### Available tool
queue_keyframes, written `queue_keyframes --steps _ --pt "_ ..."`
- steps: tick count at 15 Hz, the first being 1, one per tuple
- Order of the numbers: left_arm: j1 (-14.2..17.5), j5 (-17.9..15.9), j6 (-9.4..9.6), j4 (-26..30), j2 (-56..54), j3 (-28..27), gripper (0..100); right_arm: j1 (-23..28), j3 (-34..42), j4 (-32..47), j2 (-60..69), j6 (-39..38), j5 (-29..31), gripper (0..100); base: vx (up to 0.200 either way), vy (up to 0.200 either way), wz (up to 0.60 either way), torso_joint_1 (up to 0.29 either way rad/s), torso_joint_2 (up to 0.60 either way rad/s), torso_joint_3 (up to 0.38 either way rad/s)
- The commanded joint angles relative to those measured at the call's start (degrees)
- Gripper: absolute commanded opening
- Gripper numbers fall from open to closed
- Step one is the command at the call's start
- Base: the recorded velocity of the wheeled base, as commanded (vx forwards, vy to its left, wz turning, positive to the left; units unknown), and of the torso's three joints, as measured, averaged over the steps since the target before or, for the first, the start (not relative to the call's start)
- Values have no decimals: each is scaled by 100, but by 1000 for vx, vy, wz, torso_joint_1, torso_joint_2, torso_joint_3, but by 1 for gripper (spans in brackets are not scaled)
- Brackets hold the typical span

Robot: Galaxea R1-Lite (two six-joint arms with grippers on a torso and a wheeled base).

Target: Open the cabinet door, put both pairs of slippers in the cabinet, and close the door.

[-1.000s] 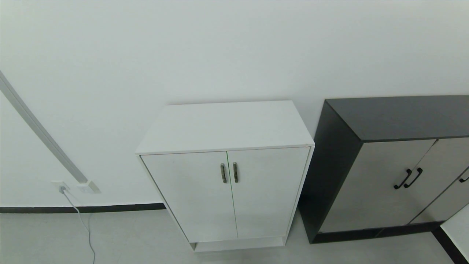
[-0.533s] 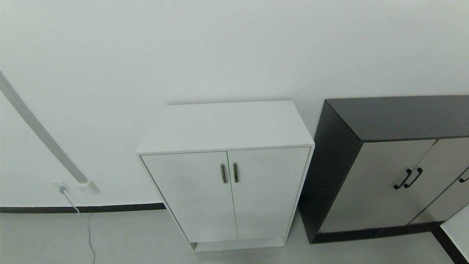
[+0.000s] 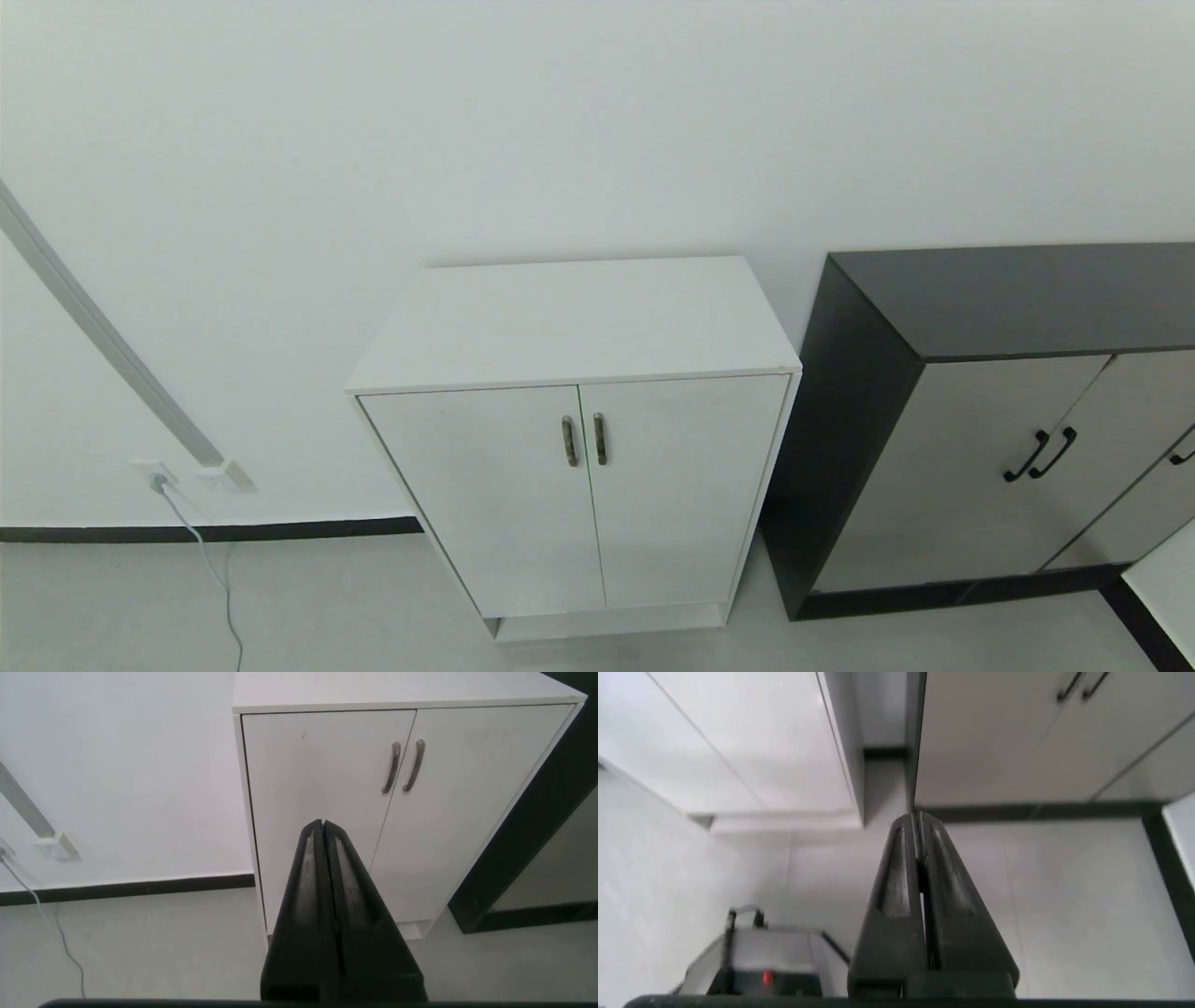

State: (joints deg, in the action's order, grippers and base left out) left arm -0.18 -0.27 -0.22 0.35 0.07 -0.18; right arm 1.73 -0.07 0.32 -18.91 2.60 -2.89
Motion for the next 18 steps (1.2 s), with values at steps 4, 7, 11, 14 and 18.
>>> queue_keyframes --steps 4,7,11,14,18 --pt "1 0 -4 0 1 1 0 11 -1 -5 1047 -101 -1 0 0 0 0 0 0 0" --pt "1 -8 4 0 1 1 0 -50 -1 -5 1671 -119 -19 0 0 0 0 0 0 0" --pt "1 0 -13 0 1 1 0 -147 -1 -14 1882 -163 52 0 0 0 0 0 0 0" --pt "1 0 -13 0 1 1 0 -147 -1 -40 1882 -479 175 0 0 0 0 0 0 0" --pt "1 0 -4 0 1 1 0 -147 7 -67 1882 -506 412 0 0 0 0 0 0 0"
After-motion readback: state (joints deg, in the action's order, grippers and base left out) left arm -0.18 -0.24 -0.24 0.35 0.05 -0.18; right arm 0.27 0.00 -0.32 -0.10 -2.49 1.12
